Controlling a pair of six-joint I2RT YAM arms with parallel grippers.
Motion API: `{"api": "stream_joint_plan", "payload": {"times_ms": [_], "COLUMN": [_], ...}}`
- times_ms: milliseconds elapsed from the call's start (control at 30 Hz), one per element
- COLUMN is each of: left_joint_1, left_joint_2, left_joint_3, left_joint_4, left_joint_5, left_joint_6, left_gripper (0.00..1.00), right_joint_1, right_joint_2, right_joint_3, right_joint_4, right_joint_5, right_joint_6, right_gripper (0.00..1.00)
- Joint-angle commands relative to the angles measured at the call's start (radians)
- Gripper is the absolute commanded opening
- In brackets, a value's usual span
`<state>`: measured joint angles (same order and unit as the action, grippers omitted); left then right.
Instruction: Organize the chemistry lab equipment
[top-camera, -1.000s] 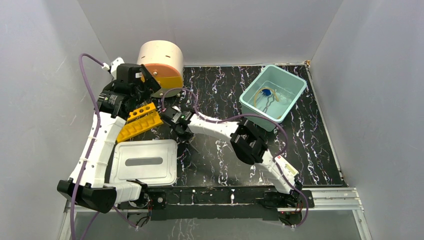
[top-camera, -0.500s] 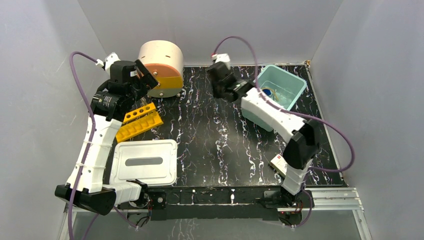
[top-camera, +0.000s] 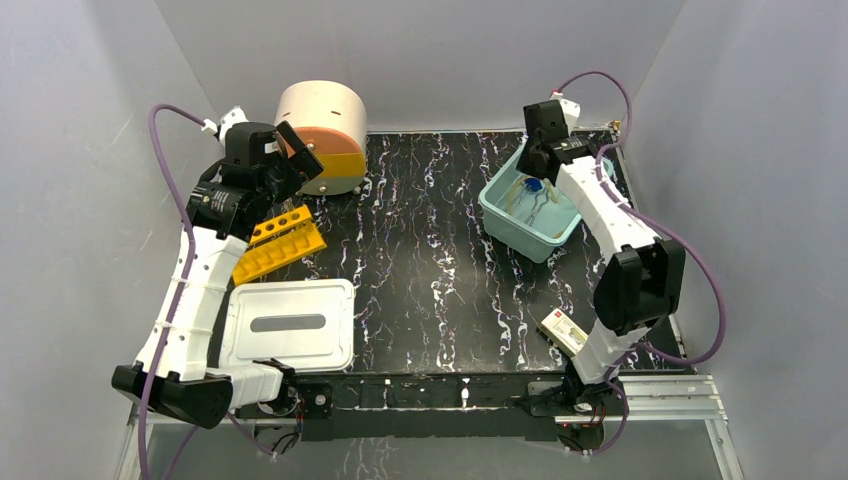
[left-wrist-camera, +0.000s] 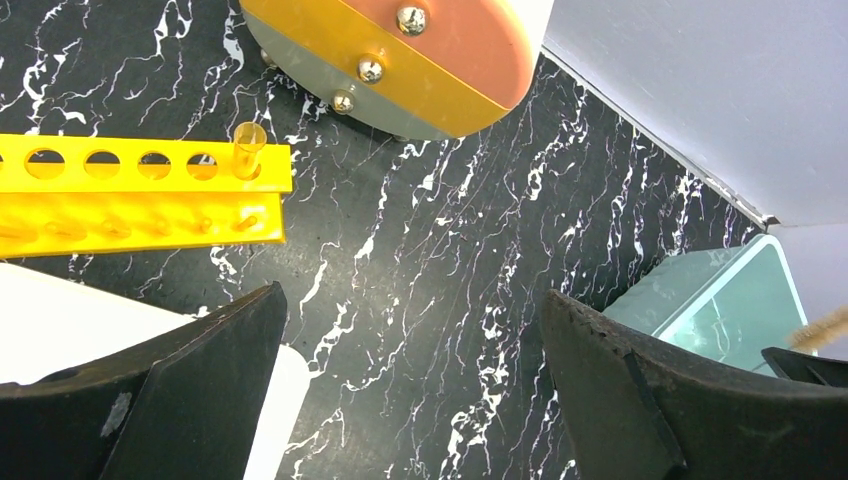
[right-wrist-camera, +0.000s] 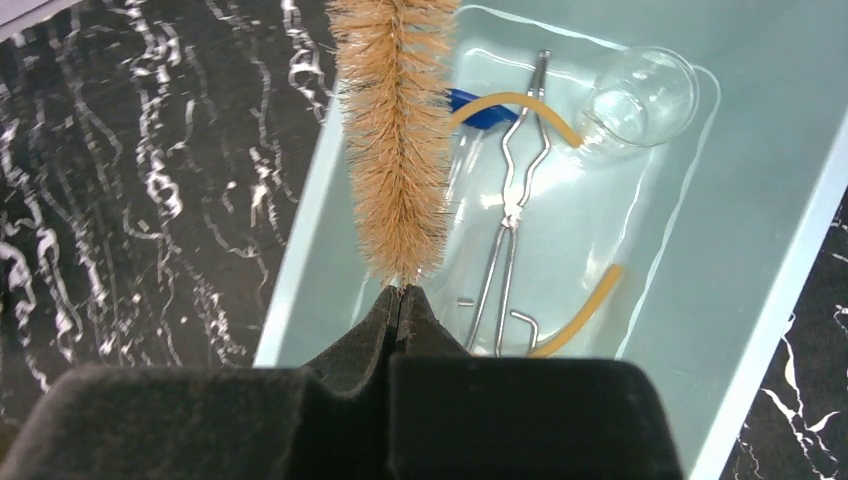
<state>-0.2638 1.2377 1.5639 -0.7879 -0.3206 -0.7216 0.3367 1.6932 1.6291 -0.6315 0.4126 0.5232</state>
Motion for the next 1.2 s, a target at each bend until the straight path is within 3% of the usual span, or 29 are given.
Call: {"api": "stream_joint_plan", "payload": {"times_ms": [0, 233, 533, 767, 1167], "left_joint_1": [0.005, 0.005, 0.005, 0.005, 0.005], "left_joint_2": [0.002, -0.011, -0.013, -0.006, -0.014], "left_joint_3": [-0.004, -0.03, -0.041, -0.032, -0.056], "left_joint_4": [0.015, 0.015, 0.011, 0.025, 0.023], "left_joint_5": [0.02, 0.013, 0.008, 0.015, 0.023], "left_joint_6": [0.007, 0.011, 0.019, 0.015, 0.018], "left_gripper": [0.98, 0.98, 0.98, 0.98, 0.98], "right_joint_1": [-0.059, -0.102, -0.102, -0.102, -0.087], "right_joint_2": [0.067, 0.195, 0.351, 0.335, 0.297], "right_joint_3": [0.002, 0.0, 0.115, 0.062, -0.019], "right_joint_4": [0.022, 0.112, 0.076, 0.199, 0.341], "right_joint_5": [-0.04, -0.12, -0.221, -0.346, -0.519], "right_joint_6": [0.071, 0.046, 0.048, -0.061, -0.126], "right_gripper": [0.0, 0.0, 0.0, 0.14, 0.22]}}
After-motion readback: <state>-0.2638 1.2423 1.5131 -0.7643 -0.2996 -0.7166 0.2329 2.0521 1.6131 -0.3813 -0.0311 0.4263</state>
